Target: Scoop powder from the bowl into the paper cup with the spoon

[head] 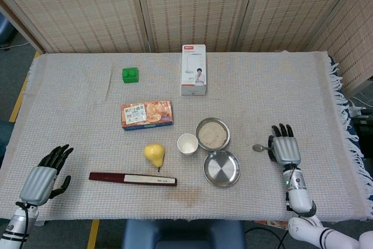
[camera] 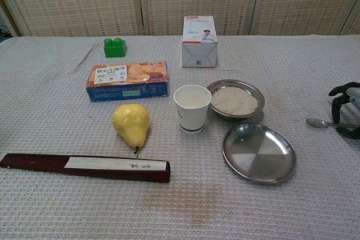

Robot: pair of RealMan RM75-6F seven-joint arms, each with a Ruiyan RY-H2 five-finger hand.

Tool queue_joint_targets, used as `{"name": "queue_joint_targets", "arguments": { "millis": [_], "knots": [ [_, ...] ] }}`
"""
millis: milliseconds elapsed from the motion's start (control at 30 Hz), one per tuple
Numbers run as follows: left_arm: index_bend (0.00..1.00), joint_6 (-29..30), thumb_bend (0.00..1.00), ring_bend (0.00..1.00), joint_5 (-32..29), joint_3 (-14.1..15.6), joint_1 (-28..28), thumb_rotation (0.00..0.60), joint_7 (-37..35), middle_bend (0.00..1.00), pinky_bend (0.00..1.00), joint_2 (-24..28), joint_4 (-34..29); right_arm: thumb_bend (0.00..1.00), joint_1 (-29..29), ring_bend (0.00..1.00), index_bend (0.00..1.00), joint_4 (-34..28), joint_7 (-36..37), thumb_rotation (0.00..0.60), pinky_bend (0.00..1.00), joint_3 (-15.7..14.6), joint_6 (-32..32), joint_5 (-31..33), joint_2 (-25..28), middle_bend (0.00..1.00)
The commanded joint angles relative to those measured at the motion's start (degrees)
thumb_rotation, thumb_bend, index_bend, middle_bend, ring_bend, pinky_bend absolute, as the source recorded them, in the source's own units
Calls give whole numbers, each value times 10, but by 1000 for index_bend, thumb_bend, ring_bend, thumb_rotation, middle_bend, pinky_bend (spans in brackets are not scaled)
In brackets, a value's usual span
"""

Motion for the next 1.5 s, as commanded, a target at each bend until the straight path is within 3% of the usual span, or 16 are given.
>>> {"name": "queue_joint_targets", "arguments": {
  "millis": [33, 333, 600, 1033, 1233, 1500],
  "knots": [
    [0, 1, 468, 0, 0, 0, 1, 600, -1, 0, 182, 0, 0, 297, 0, 0, 549, 0, -1, 600, 0, -1, 2, -1, 0, 141],
    [0, 3, 468, 0, 2, 1, 1, 600, 1, 0, 183, 1, -3, 298, 0, 0, 571, 2, -2, 600, 0, -3, 2, 1, -3, 159],
    [0, 3, 469, 0, 2, 1, 1, 600, -1, 0, 183, 1, -1, 304, 1, 0, 661, 13, 6, 600, 0, -3, 11, -6, -9, 249],
    [0, 3, 469, 0, 3, 3, 1, 600, 2, 0, 183, 2, -4, 328, 7, 0, 711, -4, 7, 600, 0, 2, 23, -19, 1, 304],
    [0, 6, 469, 0, 6, 2, 1, 600, 0, 0, 183, 3, -7, 335, 30, 0, 719, -53, -45, 600, 0, 16, 41, -33, 26, 304],
    [0, 11, 469, 0, 11, 4, 2, 600, -2, 0, 183, 5, -9, 336, 87, 0, 729, -120, -174, 600, 0, 46, 41, -29, 44, 304]
  ]
}}
